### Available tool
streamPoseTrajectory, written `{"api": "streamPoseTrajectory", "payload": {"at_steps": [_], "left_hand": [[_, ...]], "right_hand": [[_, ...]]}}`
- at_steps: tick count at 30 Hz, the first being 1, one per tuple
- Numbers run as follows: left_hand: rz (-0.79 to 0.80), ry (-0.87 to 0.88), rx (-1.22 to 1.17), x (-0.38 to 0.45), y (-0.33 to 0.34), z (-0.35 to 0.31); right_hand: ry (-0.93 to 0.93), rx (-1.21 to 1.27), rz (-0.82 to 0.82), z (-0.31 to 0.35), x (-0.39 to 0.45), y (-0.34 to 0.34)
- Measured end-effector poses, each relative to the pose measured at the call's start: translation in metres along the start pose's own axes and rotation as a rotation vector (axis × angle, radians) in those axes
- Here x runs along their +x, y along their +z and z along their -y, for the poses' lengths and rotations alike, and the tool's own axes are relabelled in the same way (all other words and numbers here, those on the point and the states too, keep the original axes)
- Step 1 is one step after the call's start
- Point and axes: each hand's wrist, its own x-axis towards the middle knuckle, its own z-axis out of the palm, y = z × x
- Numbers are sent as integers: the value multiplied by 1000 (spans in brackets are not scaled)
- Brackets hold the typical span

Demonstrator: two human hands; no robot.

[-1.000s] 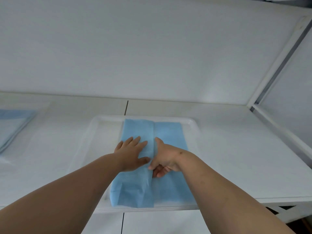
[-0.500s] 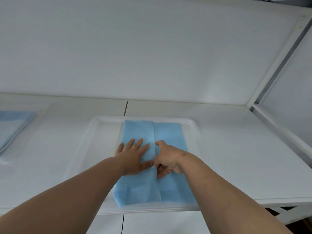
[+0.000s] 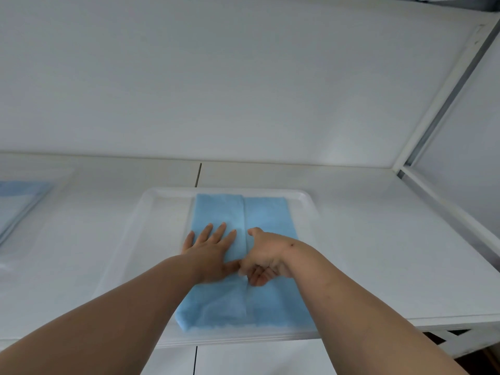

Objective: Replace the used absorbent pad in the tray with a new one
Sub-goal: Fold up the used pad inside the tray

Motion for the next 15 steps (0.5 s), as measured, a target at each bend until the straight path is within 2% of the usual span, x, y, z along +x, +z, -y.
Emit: {"api": "streamPoseTrajectory", "payload": {"at_steps": [3, 6, 15], "left_hand": [[5, -9, -5, 0, 1, -1], [17, -12, -8, 1, 1, -3], [11, -10, -23, 4, 5, 1]], "right_hand": [[43, -109, 90, 0, -7, 3], [51, -228, 86, -1, -8, 8], [34, -271, 86, -1, -10, 0]]}}
